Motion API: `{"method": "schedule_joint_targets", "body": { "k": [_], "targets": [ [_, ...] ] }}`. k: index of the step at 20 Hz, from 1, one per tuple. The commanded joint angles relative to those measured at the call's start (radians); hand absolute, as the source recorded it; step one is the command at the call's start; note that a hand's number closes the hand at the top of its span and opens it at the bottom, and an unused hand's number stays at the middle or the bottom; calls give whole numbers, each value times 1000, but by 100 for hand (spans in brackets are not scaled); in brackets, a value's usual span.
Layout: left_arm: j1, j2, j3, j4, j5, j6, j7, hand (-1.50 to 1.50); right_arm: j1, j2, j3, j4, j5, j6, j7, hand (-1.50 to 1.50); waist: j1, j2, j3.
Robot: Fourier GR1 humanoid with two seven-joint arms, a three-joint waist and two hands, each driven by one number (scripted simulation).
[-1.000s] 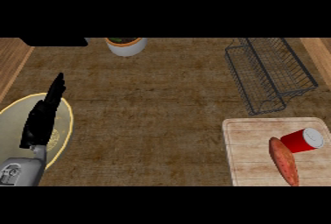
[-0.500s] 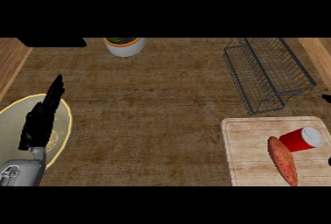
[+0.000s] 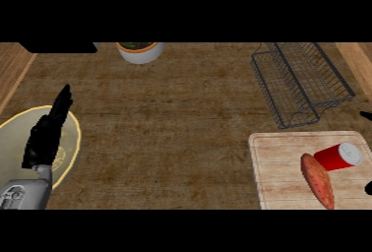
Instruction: Pick the can from the cutting board and place it in the tiered basket
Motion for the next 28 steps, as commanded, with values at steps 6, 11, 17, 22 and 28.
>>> {"method": "schedule_joint_targets", "body": {
  "k": [6, 11, 17, 22, 28],
  "targets": [
    [58, -57, -14, -73, -61, 0, 27, 0, 15, 104, -20, -84, 84, 64, 82, -150, 2, -1, 0],
    [-69, -17, 69, 54, -22, -65, 14, 0, -13, 188, -4, 45, 185, 22, 15, -150, 3, 2, 0],
    [-51, -77, 48, 41, -83, -37, 10, 0, 12, 217, -50, 35, 253, 53, -33, -150, 0, 1, 0],
    [-16, -72, 72, -3, -83, -58, 4, 0, -8, 274, -34, 80, 297, 58, -39, -150, 1, 1, 0],
    [5, -98, 57, -50, -110, -52, 37, 0, -51, 329, -4, 186, 371, 18, -106, -150, 5, 1, 0]
  ]
}}
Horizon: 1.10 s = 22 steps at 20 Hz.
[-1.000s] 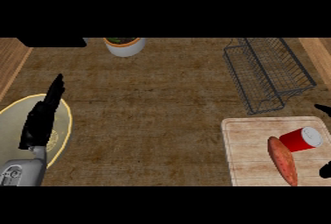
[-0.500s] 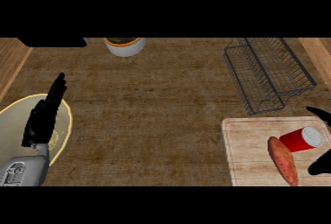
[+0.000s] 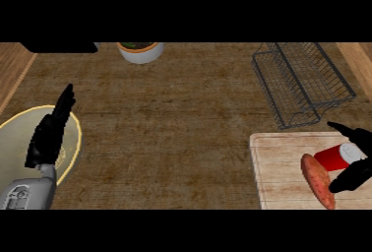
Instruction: Pick the can from the cutting board and place it in the tiered basket
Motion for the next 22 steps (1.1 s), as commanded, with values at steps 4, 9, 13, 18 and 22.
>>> {"method": "schedule_joint_targets", "body": {
  "k": [4, 9, 13, 18, 22],
  "targets": [
    [31, -21, -1, -62, -19, -14, 26, 0, -64, 17, -22, 167, 58, 7, -91, -150, 2, 0, 0],
    [-15, -48, -13, -5, -38, 19, 7, 0, -39, 0, 113, 145, 96, 94, -190, 150, 4, 2, 1],
    [14, -38, 7, -33, -32, 7, 7, 0, 22, 11, 123, 48, 179, -5, -240, 150, -2, -1, 0],
    [19, -1, 46, -28, -4, -31, -21, 0, -61, 60, 1, 149, 78, 19, -196, 150, 3, 0, 0],
    [-13, -20, -1, -47, -24, -39, 22, 0, -238, 245, -58, 184, 138, -193, 152, 150, 63, 14, -1]
  ]
}}
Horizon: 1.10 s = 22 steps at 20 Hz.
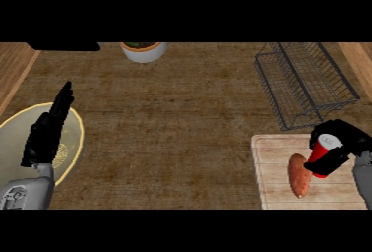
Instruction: Pick the can from the cutting board and place it in the tiered basket
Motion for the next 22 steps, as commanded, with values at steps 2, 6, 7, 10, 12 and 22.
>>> {"method": "schedule_joint_targets", "body": {
  "k": [2, 6, 7, 10, 12, 22],
  "targets": [
    [-41, -12, -31, -2, 0, -18, -4, 0, -194, 125, -108, 78, 88, -270, 317, 150, 77, 35, 1],
    [-57, -18, -51, -17, 0, -30, -15, 0, -258, 118, -170, 68, 174, -428, 476, 150, 138, 55, -4],
    [-61, -20, -59, -19, -5, -30, -16, 0, -290, 116, -179, 56, 207, -477, 519, 150, 149, 52, -4],
    [-70, -24, -73, -9, -5, -43, -16, 0, -363, 108, -199, 38, 305, -604, 612, 150, 172, 61, -6],
    [-90, -31, -86, -11, -12, -41, -9, 0, -415, 83, -199, 37, 391, -666, 668, 150, 179, 62, -7],
    [-123, -44, -123, 5, -26, -57, -3, 0, -625, -36, -164, 110, 856, -720, 830, 150, 220, 72, -11]
  ]
}}
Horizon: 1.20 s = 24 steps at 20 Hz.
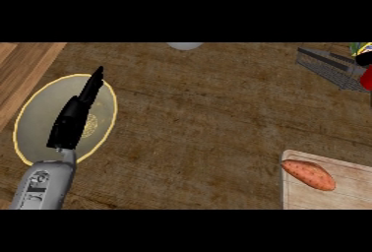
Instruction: Pick the can from the cutting board and place it in the tiered basket
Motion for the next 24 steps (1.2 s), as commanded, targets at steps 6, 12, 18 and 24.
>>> {"method": "schedule_joint_targets", "body": {
  "k": [6, 12, 18, 24],
  "targets": [
    [-25, -8, -12, 17, -5, -5, 9, 0, -223, -29, 1, 201, 377, 14, 287, 150, 16, -2, 6],
    [-33, -17, -7, 57, -18, 16, 0, 0, -364, 52, -50, 299, 494, -49, 323, 150, -25, -6, 12],
    [-17, -20, 1, 53, -37, 49, 5, 0, -433, 56, -102, 479, 618, 22, 310, 150, -55, -13, 14],
    [-4, -4, 35, 59, -23, 53, 12, 0, -456, 45, -149, 616, 746, 166, 341, 150, -95, -26, 13]
  ]
}}
